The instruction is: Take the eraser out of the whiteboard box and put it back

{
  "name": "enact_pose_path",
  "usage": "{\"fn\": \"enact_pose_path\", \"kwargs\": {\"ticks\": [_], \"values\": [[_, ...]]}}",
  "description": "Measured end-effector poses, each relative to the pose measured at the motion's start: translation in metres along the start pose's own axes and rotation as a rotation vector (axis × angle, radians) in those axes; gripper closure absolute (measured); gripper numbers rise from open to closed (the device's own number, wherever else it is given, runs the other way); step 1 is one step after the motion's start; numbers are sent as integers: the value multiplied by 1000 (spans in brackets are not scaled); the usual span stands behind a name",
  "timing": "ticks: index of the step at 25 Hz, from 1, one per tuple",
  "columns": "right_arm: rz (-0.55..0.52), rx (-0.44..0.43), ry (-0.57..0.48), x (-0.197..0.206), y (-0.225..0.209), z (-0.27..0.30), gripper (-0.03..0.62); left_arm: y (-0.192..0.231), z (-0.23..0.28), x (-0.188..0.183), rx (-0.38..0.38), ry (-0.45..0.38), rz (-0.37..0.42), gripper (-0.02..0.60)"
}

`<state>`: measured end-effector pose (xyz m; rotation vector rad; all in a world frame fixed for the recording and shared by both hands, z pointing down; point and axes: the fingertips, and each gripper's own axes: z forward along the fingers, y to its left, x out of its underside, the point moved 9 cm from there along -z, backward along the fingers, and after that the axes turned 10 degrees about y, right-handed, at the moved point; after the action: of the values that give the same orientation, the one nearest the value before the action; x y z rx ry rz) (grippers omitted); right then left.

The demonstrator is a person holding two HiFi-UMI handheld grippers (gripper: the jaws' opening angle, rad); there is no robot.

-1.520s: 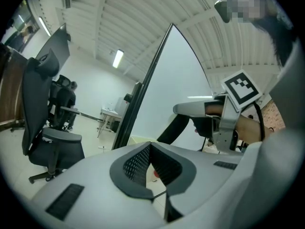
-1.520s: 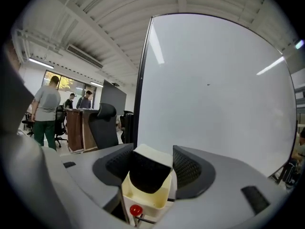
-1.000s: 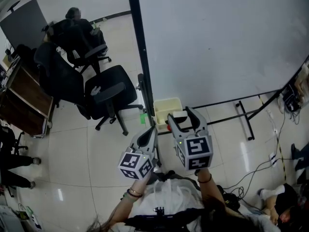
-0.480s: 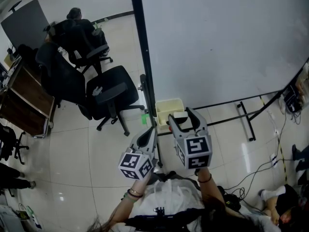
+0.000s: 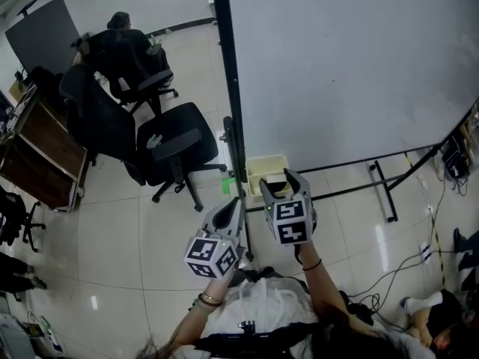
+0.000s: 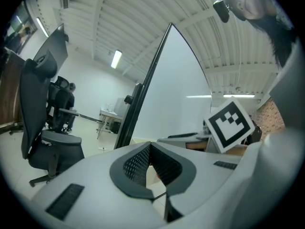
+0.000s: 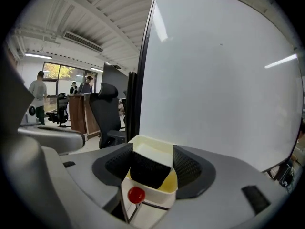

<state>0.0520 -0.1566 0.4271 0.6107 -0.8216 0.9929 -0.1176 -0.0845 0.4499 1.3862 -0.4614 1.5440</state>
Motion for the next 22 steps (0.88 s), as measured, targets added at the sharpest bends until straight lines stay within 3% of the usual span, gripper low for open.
{"fn": "enact_pose_path", "kwargs": {"ticks": [7, 8, 10, 12, 14, 15, 18, 22], "values": [[73, -4, 23, 20, -2, 21, 279, 9, -5, 0, -20, -3, -15, 597], [88, -1, 10, 19, -3, 19, 246, 9, -5, 0, -21, -3, -15, 597], [103, 15, -60, 12, -6, 6, 257, 9, -5, -1, -20, -3, -14, 597], [128, 31, -181, 3, -10, -18, 356, 8, -5, -1, -19, 0, -13, 597], [185, 43, -298, -4, -13, -44, 562, 9, -5, -1, -18, 3, -14, 597], [211, 42, -333, -6, -13, -53, 594, 9, -4, -1, -17, 4, -13, 597], [257, -5, -349, -5, -11, -65, 594, 5, -1, 0, -4, 7, -7, 597], [267, -54, -298, -1, 0, -68, 592, 0, 1, 0, 14, 14, 1, 597]]}}
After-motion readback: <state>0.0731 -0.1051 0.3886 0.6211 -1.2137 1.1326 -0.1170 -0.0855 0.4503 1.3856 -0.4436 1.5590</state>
